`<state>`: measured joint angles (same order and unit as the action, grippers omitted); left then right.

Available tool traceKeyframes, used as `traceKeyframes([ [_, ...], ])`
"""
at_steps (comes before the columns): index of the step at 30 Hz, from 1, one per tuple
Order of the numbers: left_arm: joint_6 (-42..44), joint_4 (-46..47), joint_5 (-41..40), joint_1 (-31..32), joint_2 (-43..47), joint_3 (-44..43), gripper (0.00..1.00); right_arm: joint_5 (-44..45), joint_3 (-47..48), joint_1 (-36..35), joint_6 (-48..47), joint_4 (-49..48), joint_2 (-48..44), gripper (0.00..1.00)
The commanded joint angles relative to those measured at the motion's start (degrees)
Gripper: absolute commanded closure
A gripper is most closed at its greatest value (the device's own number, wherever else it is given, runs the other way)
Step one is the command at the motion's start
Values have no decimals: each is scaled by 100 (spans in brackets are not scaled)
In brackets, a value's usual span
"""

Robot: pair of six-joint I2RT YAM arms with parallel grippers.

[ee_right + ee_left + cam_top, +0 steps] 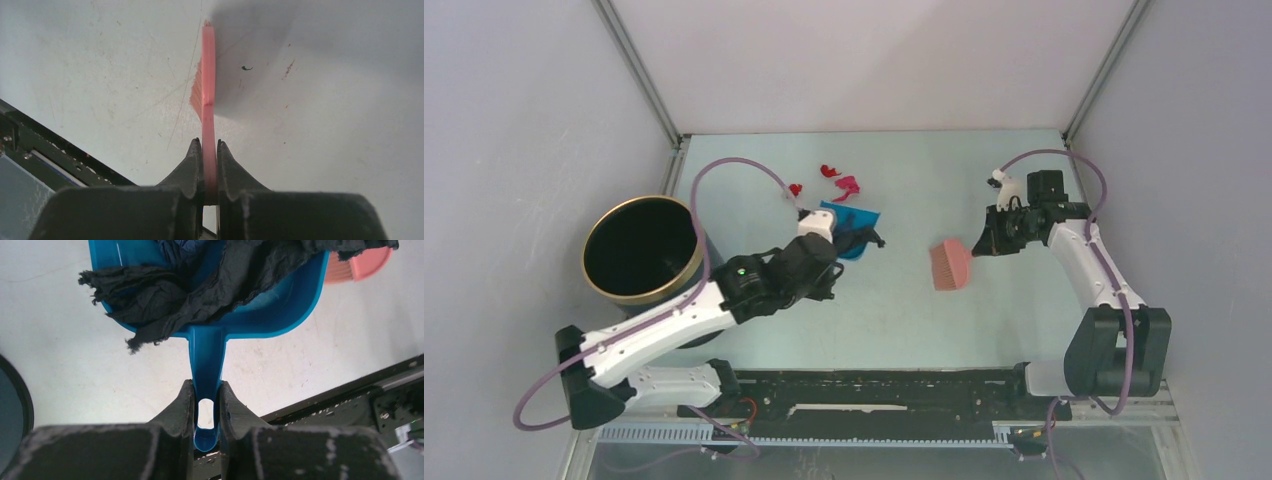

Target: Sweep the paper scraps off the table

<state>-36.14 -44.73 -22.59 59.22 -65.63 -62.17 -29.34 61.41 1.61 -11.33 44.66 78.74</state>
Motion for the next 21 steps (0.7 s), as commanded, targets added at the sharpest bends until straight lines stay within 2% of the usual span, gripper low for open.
traceKeyframes([
  [1,-462,-247,-441,-202,623,-199,100,333,-84,-219,-303,-88,192,100],
  [15,-596,-970,-821,-1151,2229,-249,100,588,-78,-600,-363,-90,293,100],
  [18,-639,-986,-745,-1485,2519,-296,100,587,-85,-600,-377,-59,313,100],
  [21,-602,-994,-537,-2109,2751,-401,100,585,-80,-593,-383,-46,330,100],
])
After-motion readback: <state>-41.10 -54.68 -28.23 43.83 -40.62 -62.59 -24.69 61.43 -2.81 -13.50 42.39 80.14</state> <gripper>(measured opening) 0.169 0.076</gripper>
